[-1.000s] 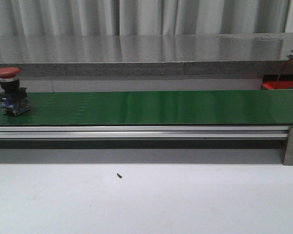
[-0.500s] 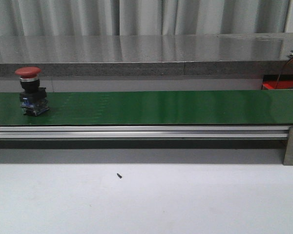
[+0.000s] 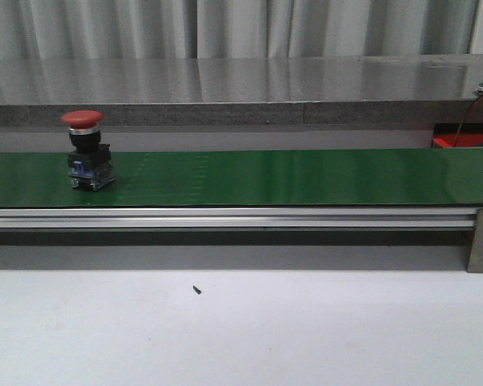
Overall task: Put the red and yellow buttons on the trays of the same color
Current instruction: 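Grasp another red button from the table and set it on the belt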
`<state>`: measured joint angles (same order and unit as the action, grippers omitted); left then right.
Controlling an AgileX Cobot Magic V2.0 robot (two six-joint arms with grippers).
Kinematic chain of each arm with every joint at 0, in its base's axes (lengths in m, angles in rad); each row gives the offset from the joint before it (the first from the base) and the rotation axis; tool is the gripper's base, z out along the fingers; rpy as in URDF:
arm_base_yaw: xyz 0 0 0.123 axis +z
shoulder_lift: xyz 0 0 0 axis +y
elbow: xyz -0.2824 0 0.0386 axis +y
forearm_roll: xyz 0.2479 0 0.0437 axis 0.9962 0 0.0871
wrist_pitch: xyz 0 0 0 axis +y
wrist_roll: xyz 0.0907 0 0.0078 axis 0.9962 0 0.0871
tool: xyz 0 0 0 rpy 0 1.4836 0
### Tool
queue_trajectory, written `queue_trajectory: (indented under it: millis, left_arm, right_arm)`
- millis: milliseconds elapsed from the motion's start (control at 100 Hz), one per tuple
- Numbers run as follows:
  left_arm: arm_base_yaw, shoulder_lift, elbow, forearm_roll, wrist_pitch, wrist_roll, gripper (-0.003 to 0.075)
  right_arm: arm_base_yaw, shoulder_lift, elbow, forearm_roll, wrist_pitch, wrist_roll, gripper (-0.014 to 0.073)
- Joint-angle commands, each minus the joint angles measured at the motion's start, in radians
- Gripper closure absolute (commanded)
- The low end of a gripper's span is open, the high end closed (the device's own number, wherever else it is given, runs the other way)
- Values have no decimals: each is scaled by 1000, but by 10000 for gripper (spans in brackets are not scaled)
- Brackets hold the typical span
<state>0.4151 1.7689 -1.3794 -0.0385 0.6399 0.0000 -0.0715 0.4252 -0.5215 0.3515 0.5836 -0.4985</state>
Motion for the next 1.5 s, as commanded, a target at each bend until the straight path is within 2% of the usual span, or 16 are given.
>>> queue_trajectory:
  millis: [0, 180, 410, 660, 1190, 1280, 1430, 1490]
  left_arm:
    - [-1, -131, -33, -18, -16, -7, 587]
    - [-39, -247, -31, -28, 11, 0, 587]
    - [-163, -267, -23, -28, 82, 14, 587]
    - [-256, -251, 50, -28, 33, 14, 587]
    - [-269, -132, 90, -28, 2, 15, 573]
    - [-269, -130, 90, -28, 0, 23, 484]
    - [-269, -145, 90, -88, -4, 74, 190]
    - [-269, -163, 90, -117, -9, 94, 119]
  right_arm:
    - [2, 3, -26, 17, -72, 0, 690]
    - [2, 3, -26, 17, -72, 0, 690]
    - [2, 3, -26, 17, -72, 0, 690]
    - [2, 3, -26, 17, -72, 0, 690]
    - [2, 3, -26, 17, -72, 0, 690]
    - [2, 3, -26, 17, -72, 0, 690]
    - [2, 3, -26, 17, -72, 0, 690]
    - [2, 3, -26, 17, -72, 0, 690]
